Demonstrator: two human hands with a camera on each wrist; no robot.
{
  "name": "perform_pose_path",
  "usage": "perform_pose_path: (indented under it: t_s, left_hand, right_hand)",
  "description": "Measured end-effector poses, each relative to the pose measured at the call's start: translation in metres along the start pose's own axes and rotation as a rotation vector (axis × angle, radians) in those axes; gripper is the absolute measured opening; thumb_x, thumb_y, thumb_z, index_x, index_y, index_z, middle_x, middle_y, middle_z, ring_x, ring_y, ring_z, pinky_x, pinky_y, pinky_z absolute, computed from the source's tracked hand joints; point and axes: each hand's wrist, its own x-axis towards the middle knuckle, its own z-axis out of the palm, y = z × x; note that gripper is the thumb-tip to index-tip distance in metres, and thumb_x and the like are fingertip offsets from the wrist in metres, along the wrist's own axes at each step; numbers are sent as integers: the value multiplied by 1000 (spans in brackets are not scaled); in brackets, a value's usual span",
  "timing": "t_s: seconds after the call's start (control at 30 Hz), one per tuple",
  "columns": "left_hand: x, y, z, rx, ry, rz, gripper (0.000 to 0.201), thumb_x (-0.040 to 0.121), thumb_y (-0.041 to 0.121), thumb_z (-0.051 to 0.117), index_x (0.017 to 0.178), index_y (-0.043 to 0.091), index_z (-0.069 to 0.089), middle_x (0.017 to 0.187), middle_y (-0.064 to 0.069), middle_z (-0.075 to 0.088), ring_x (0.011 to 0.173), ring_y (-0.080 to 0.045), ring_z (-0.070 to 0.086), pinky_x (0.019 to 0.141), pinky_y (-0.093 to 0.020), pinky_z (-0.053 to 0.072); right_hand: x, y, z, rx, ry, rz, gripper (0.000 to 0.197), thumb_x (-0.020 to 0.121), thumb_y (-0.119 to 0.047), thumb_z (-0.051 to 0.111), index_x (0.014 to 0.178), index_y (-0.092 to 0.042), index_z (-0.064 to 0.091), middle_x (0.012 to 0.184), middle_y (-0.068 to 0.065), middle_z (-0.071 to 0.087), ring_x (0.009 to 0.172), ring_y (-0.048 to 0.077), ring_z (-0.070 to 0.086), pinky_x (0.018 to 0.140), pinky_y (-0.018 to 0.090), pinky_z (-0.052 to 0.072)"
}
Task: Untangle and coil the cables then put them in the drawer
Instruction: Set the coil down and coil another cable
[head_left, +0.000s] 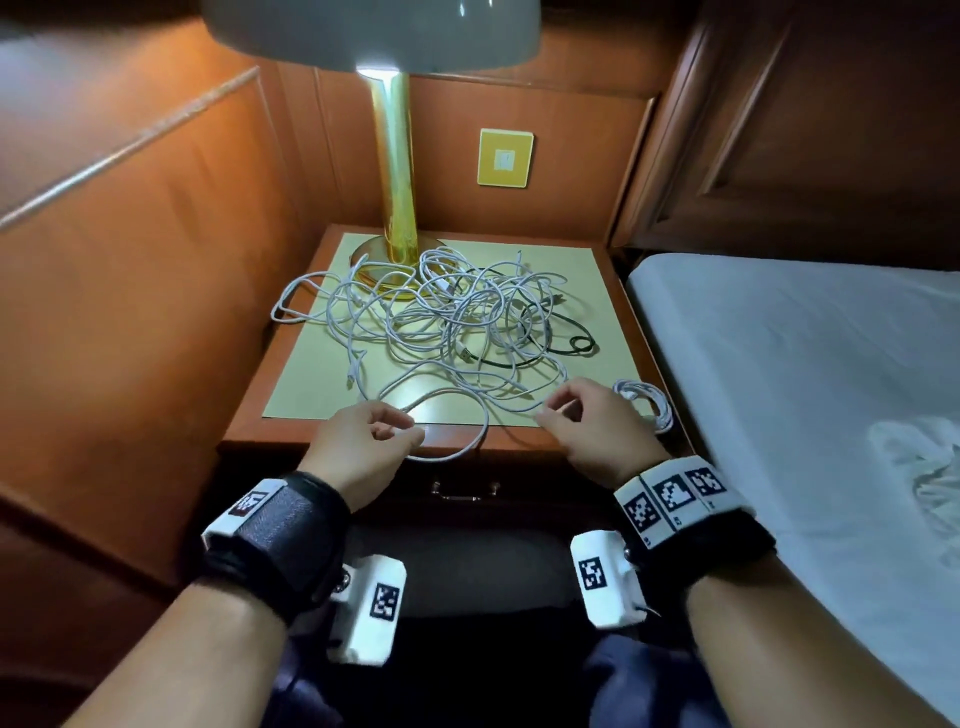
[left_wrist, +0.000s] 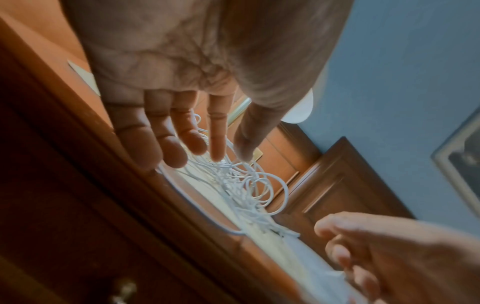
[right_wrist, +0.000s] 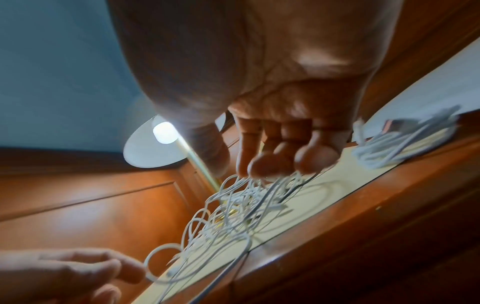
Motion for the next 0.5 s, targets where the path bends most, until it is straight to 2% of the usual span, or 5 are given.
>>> perform_pose_path:
  t_s: [0.13, 0.2, 0.33, 0.43, 0.5]
  left_hand:
    - [-7, -8, -3, 308, -152, 2, 44, 90, 30, 68, 133, 27, 57, 107, -12, 69, 103, -28, 65, 86, -32, 49]
    - [-6, -9, -2, 315, -211, 2, 52, 90, 28, 67, 140, 28, 52, 107, -13, 70, 100, -28, 65, 84, -30, 49]
    - [-2, -9, -3, 406, -255, -18, 30, 90, 32, 67, 120, 26, 63, 103, -4, 68, 97, -22, 64, 76, -25, 44]
    - [-1, -11, -7, 436, -283, -9, 9, 90, 32, 67, 90, 23, 69, 74, 8, 61, 74, -11, 58, 69, -24, 42]
    - [0, -14, -10, 448, -313, 3, 13, 91, 33, 68, 81, 24, 70, 74, 9, 63, 73, -7, 58, 71, -23, 43]
  right_hand:
    - [-1, -15, 35, -67, -232, -63, 25, 89, -39, 66, 111, -28, 60, 91, -7, 66, 83, 13, 67, 80, 29, 53]
    - [2, -20, 47, -131, -308, -67, 40, 88, -37, 68, 125, -28, 56, 95, -9, 64, 87, 11, 63, 79, 26, 48]
    - [13, -29, 60, -170, -348, -49, 59, 88, -31, 70, 142, -21, 47, 118, -3, 62, 102, 11, 58, 87, 22, 42]
    - [23, -37, 68, -168, -283, -39, 55, 93, -33, 63, 144, -17, 48, 134, 2, 61, 120, 17, 58, 99, 27, 42]
    - [27, -41, 73, -141, -228, -29, 52, 93, -34, 62, 141, -18, 51, 134, 3, 60, 119, 18, 58, 96, 26, 42]
